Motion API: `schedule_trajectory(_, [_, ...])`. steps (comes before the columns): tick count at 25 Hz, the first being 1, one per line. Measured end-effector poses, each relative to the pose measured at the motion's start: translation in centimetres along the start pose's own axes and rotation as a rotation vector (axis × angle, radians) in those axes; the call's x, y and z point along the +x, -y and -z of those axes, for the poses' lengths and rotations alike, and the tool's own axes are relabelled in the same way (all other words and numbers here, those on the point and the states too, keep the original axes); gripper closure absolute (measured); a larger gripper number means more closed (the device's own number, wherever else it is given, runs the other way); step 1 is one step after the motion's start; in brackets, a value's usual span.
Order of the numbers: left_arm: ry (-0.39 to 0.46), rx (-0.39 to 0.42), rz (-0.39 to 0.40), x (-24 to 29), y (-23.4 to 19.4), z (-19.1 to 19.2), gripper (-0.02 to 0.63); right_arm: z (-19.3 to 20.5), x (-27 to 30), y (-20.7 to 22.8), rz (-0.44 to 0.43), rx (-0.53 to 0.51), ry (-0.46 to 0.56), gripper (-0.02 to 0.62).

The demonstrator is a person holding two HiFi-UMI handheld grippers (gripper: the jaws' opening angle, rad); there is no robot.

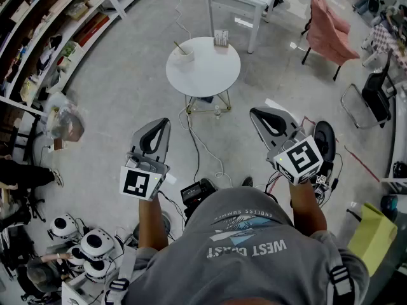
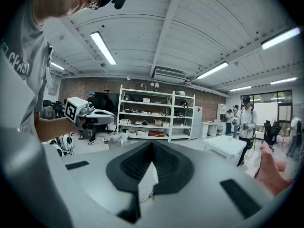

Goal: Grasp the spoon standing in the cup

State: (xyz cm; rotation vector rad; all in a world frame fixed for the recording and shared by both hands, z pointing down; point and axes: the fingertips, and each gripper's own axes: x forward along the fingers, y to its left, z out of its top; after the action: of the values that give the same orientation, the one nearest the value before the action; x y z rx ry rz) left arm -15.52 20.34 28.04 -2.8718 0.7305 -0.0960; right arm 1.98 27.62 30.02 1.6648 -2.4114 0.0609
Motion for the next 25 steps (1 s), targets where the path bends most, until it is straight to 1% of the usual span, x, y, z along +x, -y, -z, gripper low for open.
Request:
schedule_trajectory(7, [-0.004, -0.012, 0.01, -0.3, -0.7, 0.3, 0.601, -0.4, 0.8, -0.6, -0.002, 0.0, -0.006, 0.594])
schedule_trajectory(13, [0.0, -0.016, 0.029, -1.0, -1.1, 1.3, 0.601, 0.1, 1.4, -1.6, 0.004, 0.003, -0.008, 0.594])
schedule_trajectory(21, [0.022, -0.02, 0.064, -2.1, -2.6, 2.0, 0.601, -0.2, 2.8, -2.7, 0.052, 0.034, 0.01, 0.594])
schedule_trajectory(25, [0.04, -0.025, 0.071, -2.7, -3.5, 2.5, 0.601, -0.5, 3.8, -3.2, 0.057, 0.03, 0.017, 0.594])
